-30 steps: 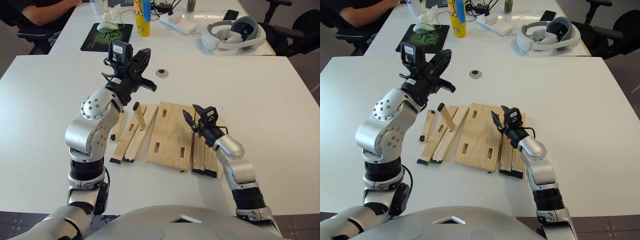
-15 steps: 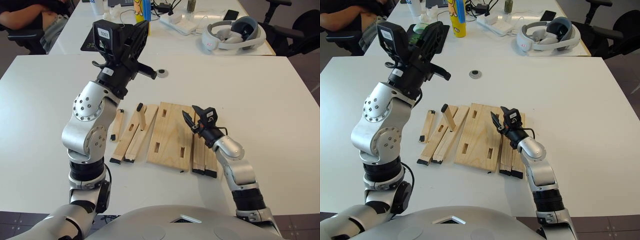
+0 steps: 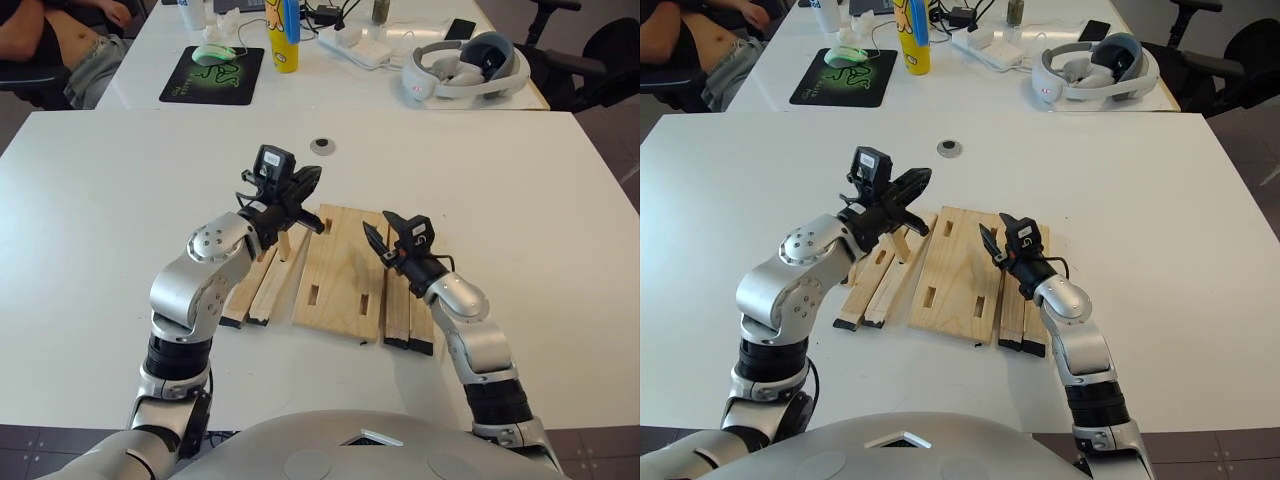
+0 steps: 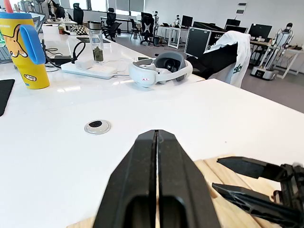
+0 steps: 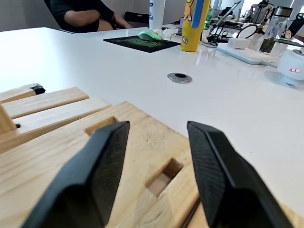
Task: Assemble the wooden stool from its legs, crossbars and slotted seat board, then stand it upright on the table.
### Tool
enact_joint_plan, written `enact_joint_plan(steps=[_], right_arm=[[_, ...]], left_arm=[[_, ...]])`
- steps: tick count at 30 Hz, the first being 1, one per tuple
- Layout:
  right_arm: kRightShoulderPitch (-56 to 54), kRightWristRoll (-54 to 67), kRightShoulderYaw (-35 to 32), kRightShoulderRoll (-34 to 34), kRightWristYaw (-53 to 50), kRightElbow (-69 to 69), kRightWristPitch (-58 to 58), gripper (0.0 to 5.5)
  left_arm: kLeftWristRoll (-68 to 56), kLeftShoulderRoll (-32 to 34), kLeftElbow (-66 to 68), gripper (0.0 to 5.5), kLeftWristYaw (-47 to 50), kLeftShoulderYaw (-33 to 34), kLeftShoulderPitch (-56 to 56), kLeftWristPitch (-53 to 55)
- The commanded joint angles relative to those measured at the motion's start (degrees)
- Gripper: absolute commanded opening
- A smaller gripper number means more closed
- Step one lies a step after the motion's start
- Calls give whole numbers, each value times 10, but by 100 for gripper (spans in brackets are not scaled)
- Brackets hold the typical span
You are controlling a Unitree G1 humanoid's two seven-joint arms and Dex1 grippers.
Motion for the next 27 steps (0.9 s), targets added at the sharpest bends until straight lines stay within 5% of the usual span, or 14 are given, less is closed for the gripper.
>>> enact_joint_plan(steps=[1,17,27], right_arm=[[8,-5,3,-3,-2,-26,19,223],[2,-11,-5,3,-10,14,-7,223],[42,-14,-25,20,-46,-11,-20,223]], left_arm=[[-2,-2,46,4,6,8,68,45],[-13,-48,-24,4,-25,79,-68,-187],[-92,113,19,141,-124,254,25,-146]])
